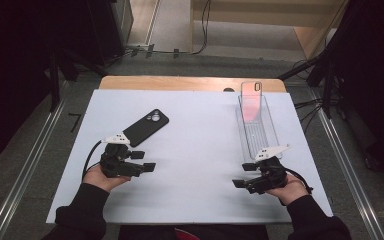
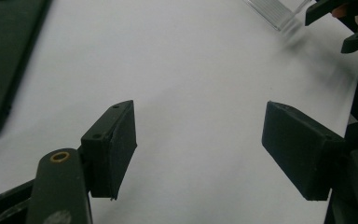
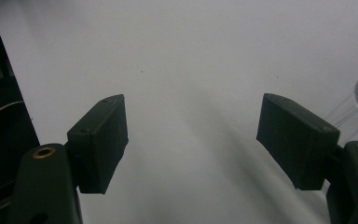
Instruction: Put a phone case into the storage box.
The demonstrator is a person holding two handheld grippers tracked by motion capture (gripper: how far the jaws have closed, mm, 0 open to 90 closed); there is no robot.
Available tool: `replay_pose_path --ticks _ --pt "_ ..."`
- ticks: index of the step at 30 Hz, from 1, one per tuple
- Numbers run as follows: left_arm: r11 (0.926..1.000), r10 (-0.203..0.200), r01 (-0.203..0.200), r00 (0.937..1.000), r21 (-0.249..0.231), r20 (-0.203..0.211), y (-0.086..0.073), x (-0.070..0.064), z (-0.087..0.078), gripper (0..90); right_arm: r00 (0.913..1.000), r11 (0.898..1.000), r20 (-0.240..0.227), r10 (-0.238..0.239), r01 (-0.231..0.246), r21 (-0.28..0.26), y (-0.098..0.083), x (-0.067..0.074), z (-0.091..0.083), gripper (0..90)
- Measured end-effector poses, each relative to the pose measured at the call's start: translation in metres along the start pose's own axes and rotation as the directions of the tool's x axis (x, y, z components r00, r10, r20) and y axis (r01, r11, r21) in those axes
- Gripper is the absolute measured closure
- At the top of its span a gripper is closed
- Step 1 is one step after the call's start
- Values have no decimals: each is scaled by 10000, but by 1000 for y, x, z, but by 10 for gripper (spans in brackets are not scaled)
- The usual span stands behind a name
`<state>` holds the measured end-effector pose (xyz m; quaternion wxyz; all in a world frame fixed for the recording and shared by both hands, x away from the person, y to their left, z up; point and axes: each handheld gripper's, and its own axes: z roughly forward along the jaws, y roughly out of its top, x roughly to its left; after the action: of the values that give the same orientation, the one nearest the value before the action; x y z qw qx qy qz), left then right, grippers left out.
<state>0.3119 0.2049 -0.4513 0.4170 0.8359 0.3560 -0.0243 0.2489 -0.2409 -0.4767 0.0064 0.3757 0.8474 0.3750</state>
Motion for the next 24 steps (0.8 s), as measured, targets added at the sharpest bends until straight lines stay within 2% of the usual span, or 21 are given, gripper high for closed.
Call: replay_pose_path --ticks 4,9,10,14,19,22,24 --pt "9991 -367 356 9984 -250 -426 4 13 -2 261 10000 10000 13 15 -15 -1 0 0 0 226" --pt "9965 -629 591 9958 -585 -664 7 23 -3 262 10000 10000 -32 -32 32 -6 0 -1 0 227" --pt "9966 -687 651 9951 -508 -711 9 24 -4 262 10000 10000 -35 -31 31 -10 0 -1 0 226" --pt "9973 -569 518 9931 -518 -1026 14 30 -3 263 10000 10000 -65 -3 3 -49 0 -1 0 226" --pt "9961 -652 590 9930 -651 -980 18 39 -2 265 10000 10000 -88 -10 9 -67 0 -1 0 226" --pt "9974 -559 500 9916 -523 -1170 28 44 -3 266 9999 10000 -101 -58 58 -45 1 -1 0 226" --pt "9964 -594 525 9928 -673 -1043 35 47 -3 266 9999 9999 -123 -81 80 -76 1 0 0 226"
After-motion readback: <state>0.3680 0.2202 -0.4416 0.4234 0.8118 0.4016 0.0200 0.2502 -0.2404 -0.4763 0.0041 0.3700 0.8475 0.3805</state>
